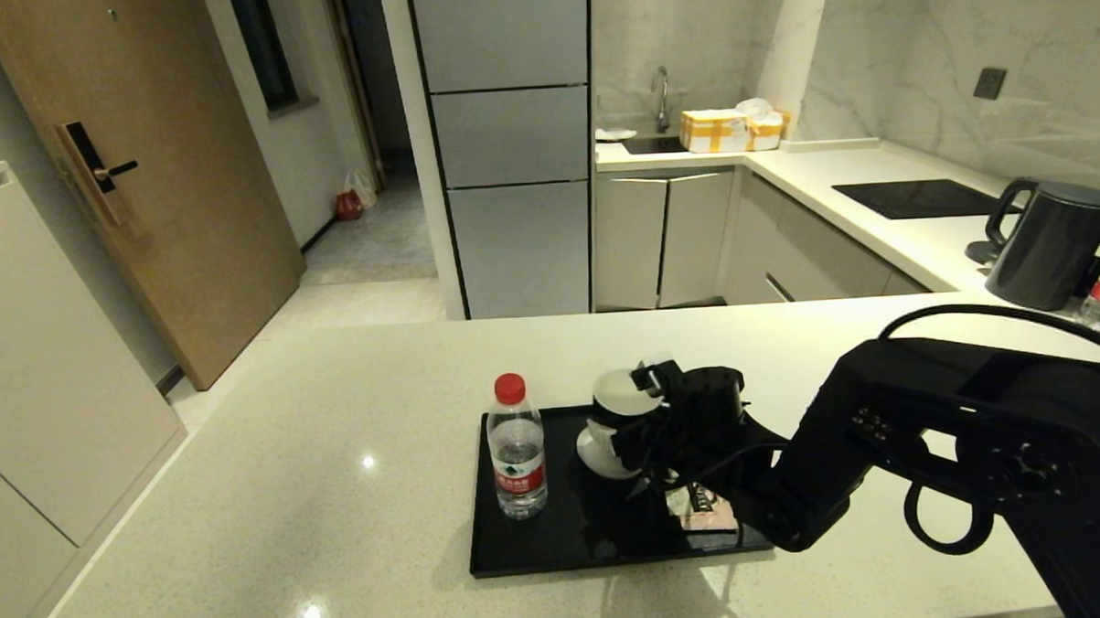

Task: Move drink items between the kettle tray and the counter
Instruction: Place it on the right

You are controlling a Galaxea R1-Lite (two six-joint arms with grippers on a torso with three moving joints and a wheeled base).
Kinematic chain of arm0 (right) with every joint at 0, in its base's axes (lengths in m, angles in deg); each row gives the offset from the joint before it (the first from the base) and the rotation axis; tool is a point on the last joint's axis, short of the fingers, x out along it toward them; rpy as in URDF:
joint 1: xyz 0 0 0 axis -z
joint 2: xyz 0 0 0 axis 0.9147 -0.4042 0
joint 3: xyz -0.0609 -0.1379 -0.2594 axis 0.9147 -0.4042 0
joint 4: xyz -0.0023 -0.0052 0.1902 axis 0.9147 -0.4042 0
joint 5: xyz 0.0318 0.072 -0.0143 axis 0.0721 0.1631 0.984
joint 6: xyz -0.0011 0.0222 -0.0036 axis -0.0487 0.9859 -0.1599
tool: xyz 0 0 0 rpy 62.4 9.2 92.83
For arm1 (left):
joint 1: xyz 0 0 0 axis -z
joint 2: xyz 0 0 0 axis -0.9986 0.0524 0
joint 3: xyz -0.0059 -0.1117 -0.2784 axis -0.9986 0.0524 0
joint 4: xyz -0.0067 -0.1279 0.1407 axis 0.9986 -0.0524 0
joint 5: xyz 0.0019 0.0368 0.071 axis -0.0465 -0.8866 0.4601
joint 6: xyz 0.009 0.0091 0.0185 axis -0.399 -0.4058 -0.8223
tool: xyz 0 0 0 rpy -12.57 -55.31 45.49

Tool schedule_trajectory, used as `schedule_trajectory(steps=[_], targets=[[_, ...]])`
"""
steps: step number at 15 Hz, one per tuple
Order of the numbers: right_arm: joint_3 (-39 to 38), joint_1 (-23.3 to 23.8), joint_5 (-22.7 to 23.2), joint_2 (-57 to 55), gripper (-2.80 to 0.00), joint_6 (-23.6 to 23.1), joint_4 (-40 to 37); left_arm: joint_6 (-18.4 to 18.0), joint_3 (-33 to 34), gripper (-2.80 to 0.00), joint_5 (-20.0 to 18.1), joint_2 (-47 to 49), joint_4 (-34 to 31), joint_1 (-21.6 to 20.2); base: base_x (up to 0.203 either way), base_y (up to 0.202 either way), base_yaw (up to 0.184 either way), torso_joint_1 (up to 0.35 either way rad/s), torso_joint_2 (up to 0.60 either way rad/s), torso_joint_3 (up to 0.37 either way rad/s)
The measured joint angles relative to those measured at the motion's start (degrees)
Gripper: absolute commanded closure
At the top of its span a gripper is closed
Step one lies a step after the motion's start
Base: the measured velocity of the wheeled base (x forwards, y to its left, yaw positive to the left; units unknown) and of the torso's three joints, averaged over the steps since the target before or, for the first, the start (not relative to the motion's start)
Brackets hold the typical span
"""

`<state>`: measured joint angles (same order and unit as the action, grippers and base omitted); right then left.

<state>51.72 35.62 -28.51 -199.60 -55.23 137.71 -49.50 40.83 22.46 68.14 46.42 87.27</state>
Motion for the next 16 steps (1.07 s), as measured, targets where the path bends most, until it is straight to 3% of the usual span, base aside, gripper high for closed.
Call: schedule_trajectory(steps=[5,7,10,16], targets=[[-1.74,1.12,-2.07,4.35,0.00,-0.02,-0.30,0.00,0.00,0.00,0.01,0.00,0.00,0.00,0.000,0.000,0.000,0.000,0.00,0.000],[-4.00,3.22,-3.08,6.10,0.00,0.28,-0.44,0.00,0.00,0.00,0.05,0.00,0.00,0.00,0.000,0.000,0.000,0.000,0.00,0.000],[-7.30,6.17,-8.26,7.74,0.00,1.71,0.01,0.00,0.00,0.00,0.02,0.00,0.00,0.00,0.000,0.000,0.000,0.000,0.00,0.000],[-12.70,15.02,-9.99,9.91,0.00,5.62,0.43,0.00,0.00,0.00,0.02,0.00,0.00,0.00,0.000,0.000,0.000,0.000,0.00,0.000]])
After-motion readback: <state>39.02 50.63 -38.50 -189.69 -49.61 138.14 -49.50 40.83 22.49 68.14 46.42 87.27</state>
